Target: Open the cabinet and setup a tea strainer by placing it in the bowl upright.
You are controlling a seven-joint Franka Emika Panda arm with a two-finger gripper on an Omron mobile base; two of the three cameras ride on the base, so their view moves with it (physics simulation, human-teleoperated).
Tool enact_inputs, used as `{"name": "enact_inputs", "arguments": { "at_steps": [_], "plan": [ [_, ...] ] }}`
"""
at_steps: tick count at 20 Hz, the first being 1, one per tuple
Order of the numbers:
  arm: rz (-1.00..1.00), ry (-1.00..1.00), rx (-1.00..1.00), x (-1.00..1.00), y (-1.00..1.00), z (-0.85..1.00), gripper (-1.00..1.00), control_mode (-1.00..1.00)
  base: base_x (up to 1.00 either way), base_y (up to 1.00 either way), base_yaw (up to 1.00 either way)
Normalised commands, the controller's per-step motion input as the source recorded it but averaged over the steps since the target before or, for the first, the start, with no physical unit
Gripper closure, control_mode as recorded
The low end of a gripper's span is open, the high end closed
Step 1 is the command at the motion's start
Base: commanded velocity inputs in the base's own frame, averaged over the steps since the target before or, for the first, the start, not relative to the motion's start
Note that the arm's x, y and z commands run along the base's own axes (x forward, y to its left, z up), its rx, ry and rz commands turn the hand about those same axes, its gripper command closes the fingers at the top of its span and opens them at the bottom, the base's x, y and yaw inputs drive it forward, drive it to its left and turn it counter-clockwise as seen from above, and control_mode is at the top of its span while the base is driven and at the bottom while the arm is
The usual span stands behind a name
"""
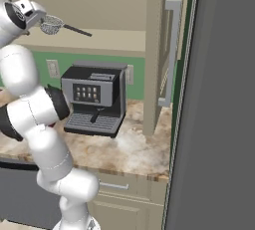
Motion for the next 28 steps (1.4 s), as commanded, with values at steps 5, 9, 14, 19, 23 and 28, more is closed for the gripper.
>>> {"name": "enact_inputs", "arguments": {
  "at_steps": [5, 9, 14, 19, 23, 28],
  "plan": [
    [0.00, 0.00, -0.03, 0.41, 0.00, 0.00, -1.00, -1.00, 0.00, 0.00, 0.00],
    [0.00, 0.00, -0.03, 0.40, 0.00, 0.00, -1.00, -1.00, 0.00, 0.00, 0.00],
    [0.00, 0.00, -0.02, 0.27, 0.06, 0.00, -1.00, -1.00, 0.00, 0.00, 0.00],
    [0.00, 0.02, -0.01, 0.19, 0.14, 0.00, -1.00, -1.00, 0.00, 0.00, 0.00],
    [0.01, 0.08, 0.00, 0.25, 0.18, 0.00, -1.00, -1.00, 0.00, 0.00, 0.00],
    [0.03, 0.07, 0.00, 0.29, 0.12, 0.00, -1.00, -1.00, 0.00, 0.00, 0.00]
  ]
}}
